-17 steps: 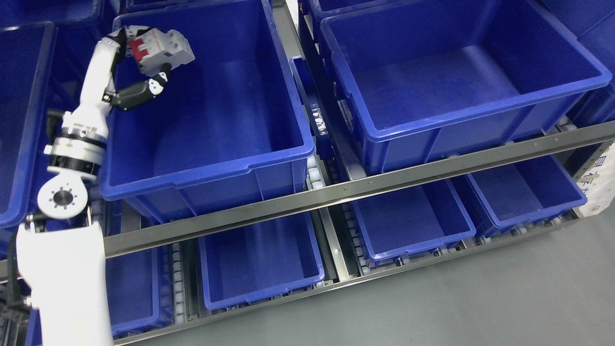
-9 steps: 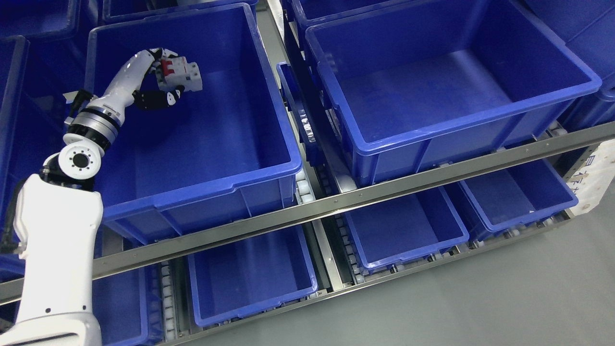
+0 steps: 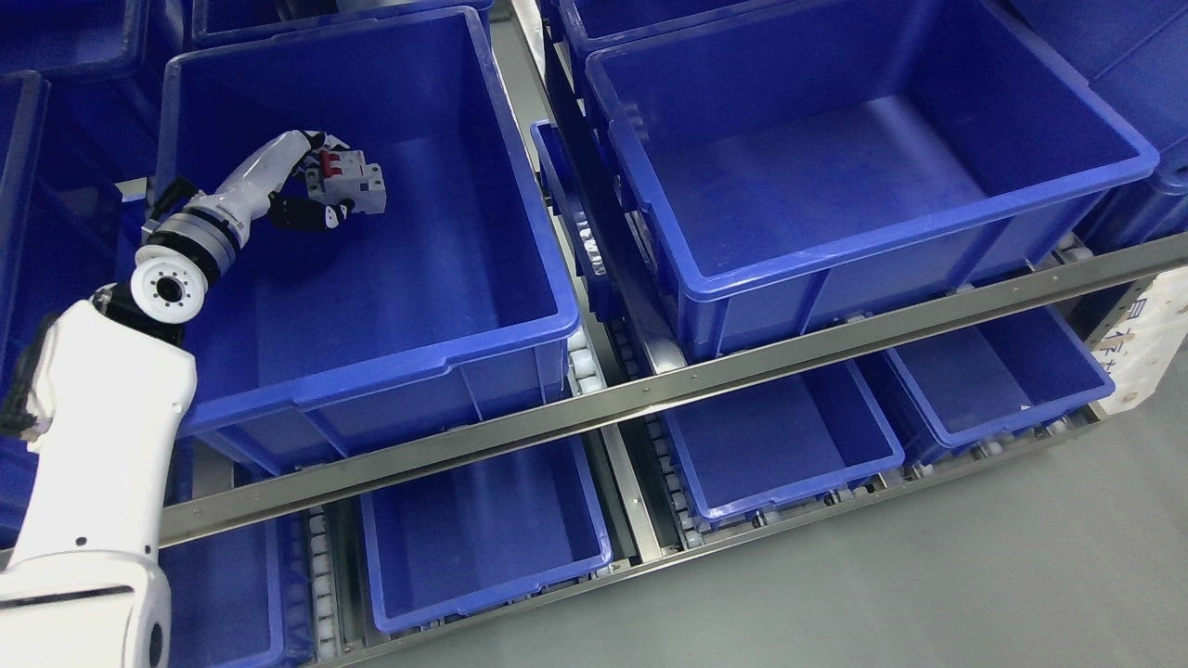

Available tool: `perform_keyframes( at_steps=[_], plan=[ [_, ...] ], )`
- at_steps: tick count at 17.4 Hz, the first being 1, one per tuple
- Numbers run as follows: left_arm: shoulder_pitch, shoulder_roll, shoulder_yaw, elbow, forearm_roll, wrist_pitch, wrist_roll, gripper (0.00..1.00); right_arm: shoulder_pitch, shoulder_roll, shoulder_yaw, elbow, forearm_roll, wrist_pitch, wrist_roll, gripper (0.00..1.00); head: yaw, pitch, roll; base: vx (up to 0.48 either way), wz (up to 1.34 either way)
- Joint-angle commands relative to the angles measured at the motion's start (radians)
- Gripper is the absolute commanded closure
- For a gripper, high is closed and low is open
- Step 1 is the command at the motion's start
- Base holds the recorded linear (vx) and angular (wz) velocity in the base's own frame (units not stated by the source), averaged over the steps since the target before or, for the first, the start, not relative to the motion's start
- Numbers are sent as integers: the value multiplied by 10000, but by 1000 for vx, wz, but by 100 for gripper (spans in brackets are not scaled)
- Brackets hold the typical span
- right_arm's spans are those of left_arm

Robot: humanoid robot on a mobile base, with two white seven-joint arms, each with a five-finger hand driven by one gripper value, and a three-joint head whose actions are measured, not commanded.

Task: Place circuit breaker on shelf
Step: 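Lower the breaker into the upper blue bin and open the left hand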

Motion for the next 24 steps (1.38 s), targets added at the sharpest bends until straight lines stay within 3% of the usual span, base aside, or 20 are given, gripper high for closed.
perform_keyframes(
  at_steps=[1,7,10,12,15,17,19,21,24],
  plan=[
    [-322,-230,-917,1791,-88,894,166,26,0,-175,199,0,2,357,-16,0,0,0,0,0,0],
    [-552,-292,-918,1791,4,1312,1009,1,0,-175,199,0,2,357,-1,0,0,0,0,-6,0],
    [-599,-338,58,1152,248,1235,1194,0,0,-175,199,0,2,357,-1,0,0,0,0,-19,-12],
    [-553,-475,1711,-166,828,1250,1149,0,0,-175,199,0,2,357,-16,0,0,0,0,0,0],
    [-339,-1395,4244,-2342,3629,1249,1103,0,0,-175,199,0,2,357,-1,0,0,0,0,3,10],
    [104,-1671,4954,-3860,4997,1265,1164,0,0,-175,199,0,2,357,-16,0,0,0,0,4,1],
    [1448,-2344,5019,-6188,5862,1645,1194,0,0,-175,199,0,2,356,-1,0,0,0,0,-28,-14],
    [3136,-2602,4988,-8750,5879,2885,1240,0,0,-175,199,0,2,357,-16,0,0,0,0,-130,43],
    [4522,-2602,4239,-10432,5925,3152,1547,0,0,-175,199,0,2,357,-1,0,0,0,0,-176,2]
  ],
)
